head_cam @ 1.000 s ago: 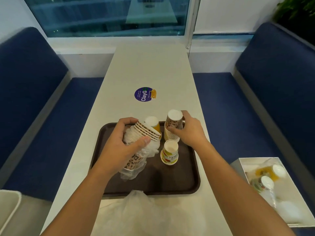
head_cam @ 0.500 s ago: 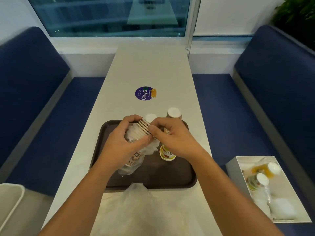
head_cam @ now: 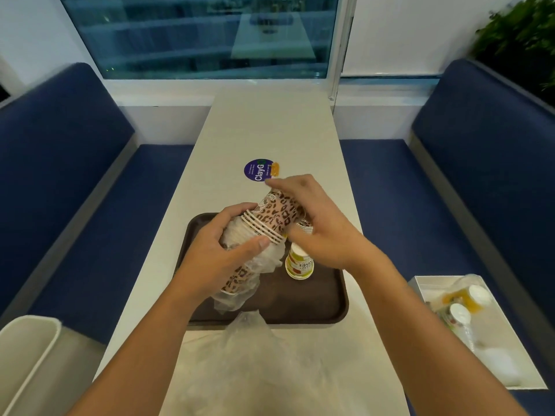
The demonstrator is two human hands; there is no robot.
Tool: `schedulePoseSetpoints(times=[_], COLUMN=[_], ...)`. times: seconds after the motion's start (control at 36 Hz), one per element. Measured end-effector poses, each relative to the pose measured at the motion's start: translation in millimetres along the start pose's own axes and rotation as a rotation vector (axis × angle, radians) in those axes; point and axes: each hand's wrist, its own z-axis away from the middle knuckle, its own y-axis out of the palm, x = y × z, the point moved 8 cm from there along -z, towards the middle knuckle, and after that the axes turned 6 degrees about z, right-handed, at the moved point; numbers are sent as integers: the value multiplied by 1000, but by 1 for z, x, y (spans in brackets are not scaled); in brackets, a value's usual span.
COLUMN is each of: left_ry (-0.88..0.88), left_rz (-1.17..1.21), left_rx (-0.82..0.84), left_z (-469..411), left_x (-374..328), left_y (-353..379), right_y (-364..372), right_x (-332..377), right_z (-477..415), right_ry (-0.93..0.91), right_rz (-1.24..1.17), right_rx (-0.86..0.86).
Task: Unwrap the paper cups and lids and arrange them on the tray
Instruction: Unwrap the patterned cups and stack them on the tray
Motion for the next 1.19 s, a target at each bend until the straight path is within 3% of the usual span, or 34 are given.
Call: schedulePoseSetpoints(times=[0.11, 0.22, 0.36, 0.53, 0.61, 0.72, 0.83, 0.97, 1.08, 1.19], left_ry=[-9, -30, -71, -135, -145, -140, -135, -113, -73, -37], left_rz=[41, 75, 42, -7, -31, -77, -127, -144, -143, -104], left_rx=[7, -13, -85, -134, -131, -114, -134, -147, -125, -112], left_z=[-1, -6, -14, -24, -30, -37, -41, -37, -31, -23], left_x=[1, 3, 16, 35, 40, 43, 44, 40, 30, 20], left_y=[5, 5, 0, 1, 2, 3, -2, -4, 2, 3], right_y=[9, -17, -43, -14, 9, 22, 15, -17, 5, 31], right_x=[-7, -18, -66, -142, -167, -181, -177, -110, -47, -20], right_z=[-3, -9, -11, -14, -9, -7, -10, -8, -15, -7], right_ry=[-63, -77, 232, 545, 609, 650, 654, 488, 245, 230], right_rz=[297, 340, 260, 300, 339, 278, 318, 210, -14, -104], right_rx=[63, -176, -435, -313, -178, -136, -166, -459, -161, 14])
